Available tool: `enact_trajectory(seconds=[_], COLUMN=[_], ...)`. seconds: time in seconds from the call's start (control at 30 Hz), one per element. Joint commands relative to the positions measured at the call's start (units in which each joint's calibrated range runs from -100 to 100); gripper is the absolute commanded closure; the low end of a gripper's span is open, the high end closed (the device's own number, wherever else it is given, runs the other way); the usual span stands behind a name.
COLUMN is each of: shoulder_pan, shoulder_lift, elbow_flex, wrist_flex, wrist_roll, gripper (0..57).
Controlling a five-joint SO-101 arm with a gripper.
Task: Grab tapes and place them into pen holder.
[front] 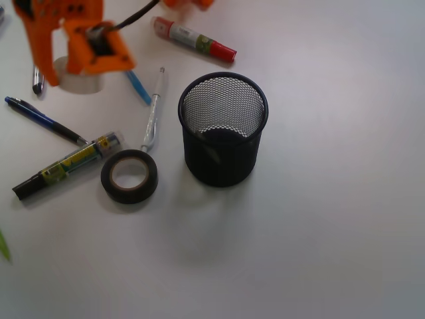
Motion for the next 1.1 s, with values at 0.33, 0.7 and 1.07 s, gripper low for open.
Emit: enact_trajectory(seconds=[0.33, 0.7, 1.07], shoulder_pan=[-24.8, -22.4, -21.2], shoulder_lift=[-6.1, -7.0, -6.1], elbow_flex=[-16.1, 11.0, 14.2], wrist_flex=[5.4, -9.0, -12.7], wrist_roll=[-5.7, -8.3, -8.5], gripper=[57.2, 57.2, 57.2])
